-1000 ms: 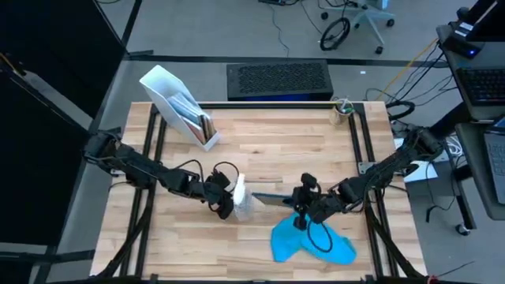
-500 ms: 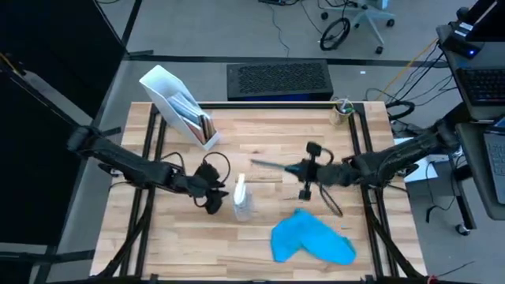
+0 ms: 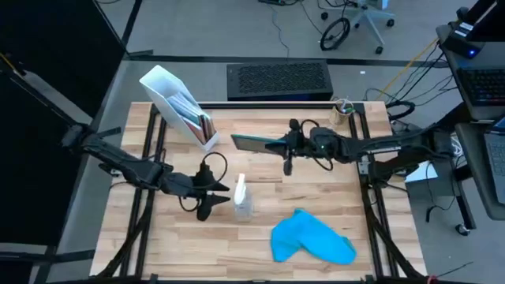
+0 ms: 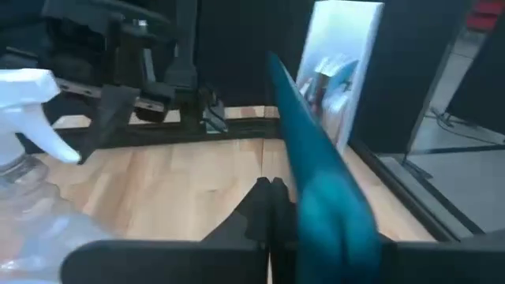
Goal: Apply microfiber cloth
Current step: Spray the front of the tablet with the spray cleaning bottle
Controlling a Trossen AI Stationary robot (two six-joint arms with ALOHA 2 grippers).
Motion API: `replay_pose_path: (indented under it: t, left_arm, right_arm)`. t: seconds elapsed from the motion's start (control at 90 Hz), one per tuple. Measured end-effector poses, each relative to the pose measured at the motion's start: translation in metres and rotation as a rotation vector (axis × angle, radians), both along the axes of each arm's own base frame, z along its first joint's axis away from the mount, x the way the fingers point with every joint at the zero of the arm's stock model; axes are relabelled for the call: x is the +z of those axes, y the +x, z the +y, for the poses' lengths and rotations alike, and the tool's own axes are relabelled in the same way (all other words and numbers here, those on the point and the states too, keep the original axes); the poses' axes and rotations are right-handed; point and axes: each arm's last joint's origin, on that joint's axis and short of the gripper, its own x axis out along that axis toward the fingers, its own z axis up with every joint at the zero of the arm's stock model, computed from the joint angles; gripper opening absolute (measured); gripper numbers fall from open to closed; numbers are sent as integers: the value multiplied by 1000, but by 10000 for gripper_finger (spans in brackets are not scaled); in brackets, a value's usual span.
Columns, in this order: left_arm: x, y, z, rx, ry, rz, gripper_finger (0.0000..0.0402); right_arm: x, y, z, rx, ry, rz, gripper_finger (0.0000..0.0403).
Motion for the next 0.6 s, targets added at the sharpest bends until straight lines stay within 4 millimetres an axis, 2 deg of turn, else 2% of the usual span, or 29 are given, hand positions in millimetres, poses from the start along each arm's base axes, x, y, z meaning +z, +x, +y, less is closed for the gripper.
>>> replay_pose_path:
  t: [0.2,0.356,0.467,0.6]
  left_arm:
    - [4,0,-5,-59,-42,-32,164]
    - [7,5,4,0,-2,-78,168]
    - [12,8,6,-30,1,-126,190]
    - [17,9,5,-86,50,-182,235]
  right_arm:
    - [-2,0,6,21,-7,20,9]
    - [0,-1,6,18,-15,13,9]
    - [-1,-1,6,18,-14,28,9]
    - [-4,-2,6,18,-12,59,9]
